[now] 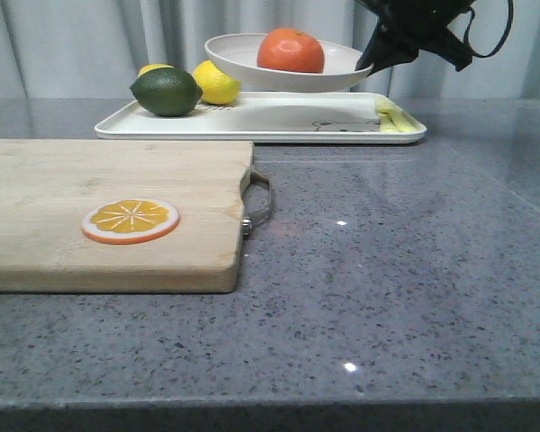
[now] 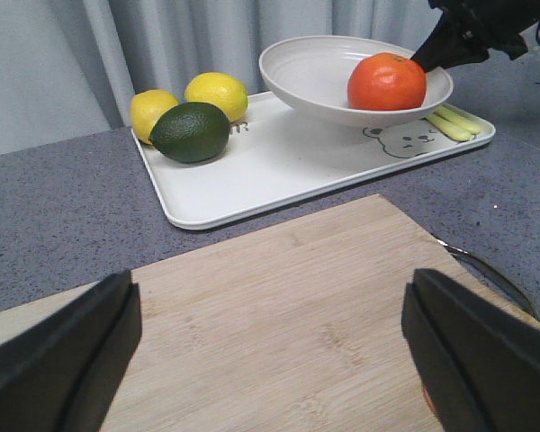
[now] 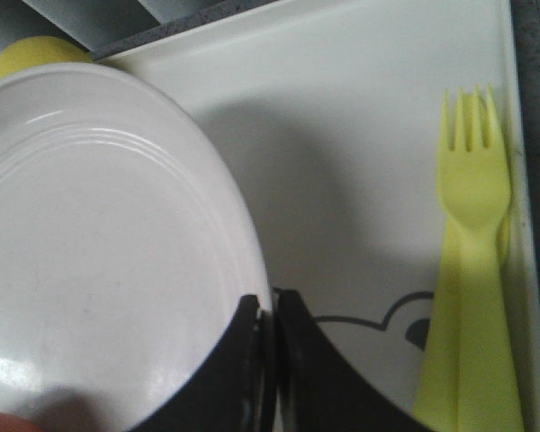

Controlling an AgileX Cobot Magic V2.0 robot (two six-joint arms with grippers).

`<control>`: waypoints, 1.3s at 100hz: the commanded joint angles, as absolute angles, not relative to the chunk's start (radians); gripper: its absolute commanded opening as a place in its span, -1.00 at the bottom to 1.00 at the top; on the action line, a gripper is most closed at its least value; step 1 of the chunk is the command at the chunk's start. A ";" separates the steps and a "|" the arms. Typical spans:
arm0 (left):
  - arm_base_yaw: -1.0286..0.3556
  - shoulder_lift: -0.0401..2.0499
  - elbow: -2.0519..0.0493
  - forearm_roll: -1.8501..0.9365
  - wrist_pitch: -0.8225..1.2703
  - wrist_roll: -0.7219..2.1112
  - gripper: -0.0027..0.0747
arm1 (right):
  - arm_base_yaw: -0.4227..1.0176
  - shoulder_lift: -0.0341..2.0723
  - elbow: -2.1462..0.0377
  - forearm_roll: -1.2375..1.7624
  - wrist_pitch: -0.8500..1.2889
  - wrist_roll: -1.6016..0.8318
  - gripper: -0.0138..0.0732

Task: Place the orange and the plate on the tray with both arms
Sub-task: 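Lift the plate with the orange using the right gripper onto the tray, then open the right gripper and raise it away from the plate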

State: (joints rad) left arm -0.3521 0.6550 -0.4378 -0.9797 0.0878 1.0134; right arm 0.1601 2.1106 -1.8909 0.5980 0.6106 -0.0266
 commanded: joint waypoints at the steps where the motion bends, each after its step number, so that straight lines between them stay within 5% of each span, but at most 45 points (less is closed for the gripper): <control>1: -0.350 0.652 -0.464 -0.986 0.048 1.005 0.53 | 0.160 2.088 -1.980 0.635 0.583 -0.033 -0.82; 130: -0.350 0.652 -0.464 -0.987 0.048 1.005 0.53 | 0.159 2.176 -2.032 0.572 0.616 -0.033 -0.81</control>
State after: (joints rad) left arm -0.3521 0.6550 -0.4378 -0.9797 0.0878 1.0134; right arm 0.1601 2.2475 -1.9941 0.5478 0.6481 -0.0266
